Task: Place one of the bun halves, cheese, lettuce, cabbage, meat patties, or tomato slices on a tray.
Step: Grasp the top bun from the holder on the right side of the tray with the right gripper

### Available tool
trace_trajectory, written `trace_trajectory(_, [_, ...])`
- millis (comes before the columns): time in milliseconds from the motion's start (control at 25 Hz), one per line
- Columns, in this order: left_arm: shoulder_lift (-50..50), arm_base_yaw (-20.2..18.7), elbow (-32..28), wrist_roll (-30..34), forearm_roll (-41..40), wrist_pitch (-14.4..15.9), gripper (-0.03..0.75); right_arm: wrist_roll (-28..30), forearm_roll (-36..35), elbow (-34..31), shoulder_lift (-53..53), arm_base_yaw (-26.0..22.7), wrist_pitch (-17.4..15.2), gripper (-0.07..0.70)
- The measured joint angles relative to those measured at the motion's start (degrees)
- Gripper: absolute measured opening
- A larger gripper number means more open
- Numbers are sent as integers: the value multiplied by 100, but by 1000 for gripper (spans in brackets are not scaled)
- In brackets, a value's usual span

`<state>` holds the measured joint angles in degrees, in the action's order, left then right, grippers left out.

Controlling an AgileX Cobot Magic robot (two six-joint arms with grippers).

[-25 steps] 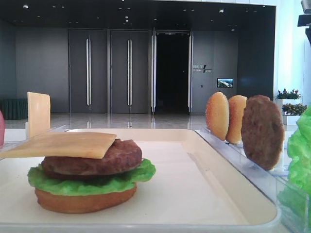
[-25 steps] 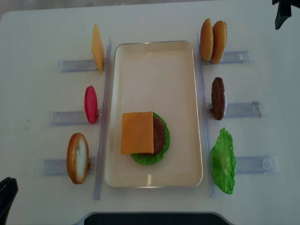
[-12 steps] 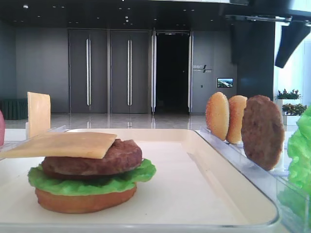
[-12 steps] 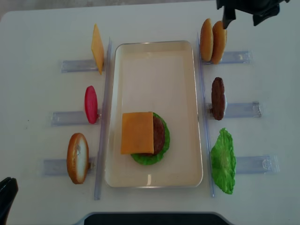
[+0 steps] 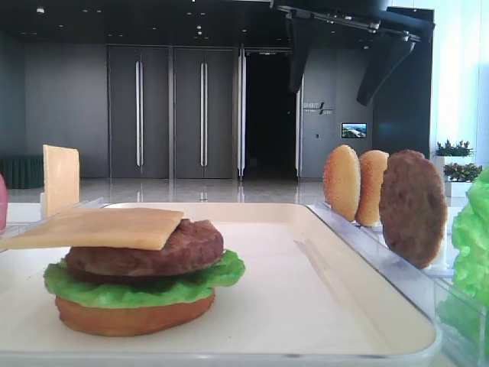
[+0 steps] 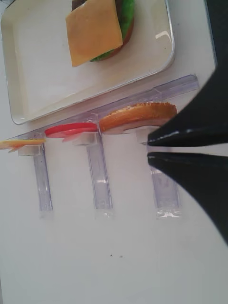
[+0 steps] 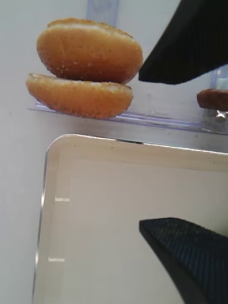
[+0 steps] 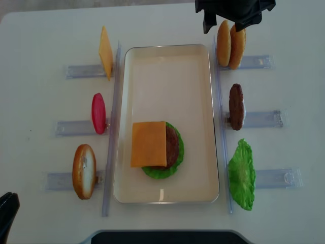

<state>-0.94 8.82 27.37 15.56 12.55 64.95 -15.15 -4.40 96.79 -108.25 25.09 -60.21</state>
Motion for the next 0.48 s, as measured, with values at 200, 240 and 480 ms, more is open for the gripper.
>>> trace_trajectory(200, [0, 0, 0, 0, 0, 0, 301, -28, -1, 412, -409, -11, -307, 573])
trace_trajectory(240, [0, 0, 0, 0, 0, 0, 301, -28, -1, 465, -489, -19, -344, 572])
trace_trajectory(480, [0, 0, 0, 0, 0, 0, 301, -47, 13, 762, -905, -66, -483, 572])
